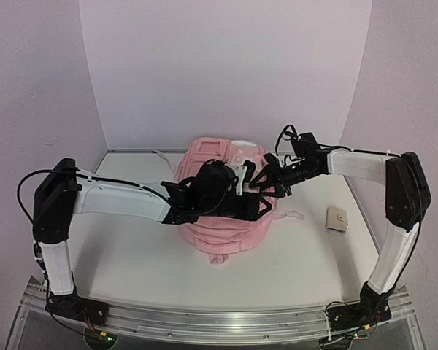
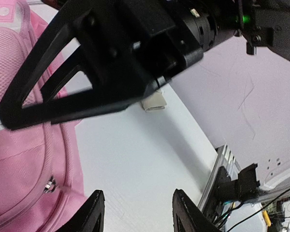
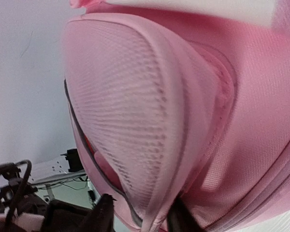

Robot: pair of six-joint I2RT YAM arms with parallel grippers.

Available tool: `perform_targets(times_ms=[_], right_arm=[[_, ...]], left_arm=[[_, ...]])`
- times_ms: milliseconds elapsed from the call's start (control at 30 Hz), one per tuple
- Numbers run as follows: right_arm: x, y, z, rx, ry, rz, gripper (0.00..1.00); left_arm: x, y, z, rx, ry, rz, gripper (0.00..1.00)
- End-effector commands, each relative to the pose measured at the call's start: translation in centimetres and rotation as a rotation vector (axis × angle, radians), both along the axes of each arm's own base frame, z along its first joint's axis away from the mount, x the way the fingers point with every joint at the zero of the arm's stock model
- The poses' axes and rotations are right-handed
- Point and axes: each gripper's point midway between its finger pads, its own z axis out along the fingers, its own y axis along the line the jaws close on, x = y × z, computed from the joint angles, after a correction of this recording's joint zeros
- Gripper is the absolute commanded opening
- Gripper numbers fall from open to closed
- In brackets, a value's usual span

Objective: Pack the student bag
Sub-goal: Zip the student bag at the center of the board.

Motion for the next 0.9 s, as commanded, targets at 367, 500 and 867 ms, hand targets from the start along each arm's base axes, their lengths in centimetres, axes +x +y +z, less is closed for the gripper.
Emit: perform_targets(times_ms=[367, 500, 867], right_arm=[[-3.3, -5.0, 4.0, -0.274, -0.445, 0.164, 0.52], [-6.7, -3.3, 2.7, -0.4, -0.591, 0.317, 0.48], [-6.8, -1.3, 0.1, -0.545, -0.735, 0.434, 0.44]], left_arm=[[2.5, 10.6, 6.2, 0.223, -0.256, 0.241, 0.69], [3.6, 12.5, 6.3, 0.218, -0.243, 0.257, 0.79], [4.9, 18.6, 8.7, 0.142, -0.327, 0.319, 1.0]])
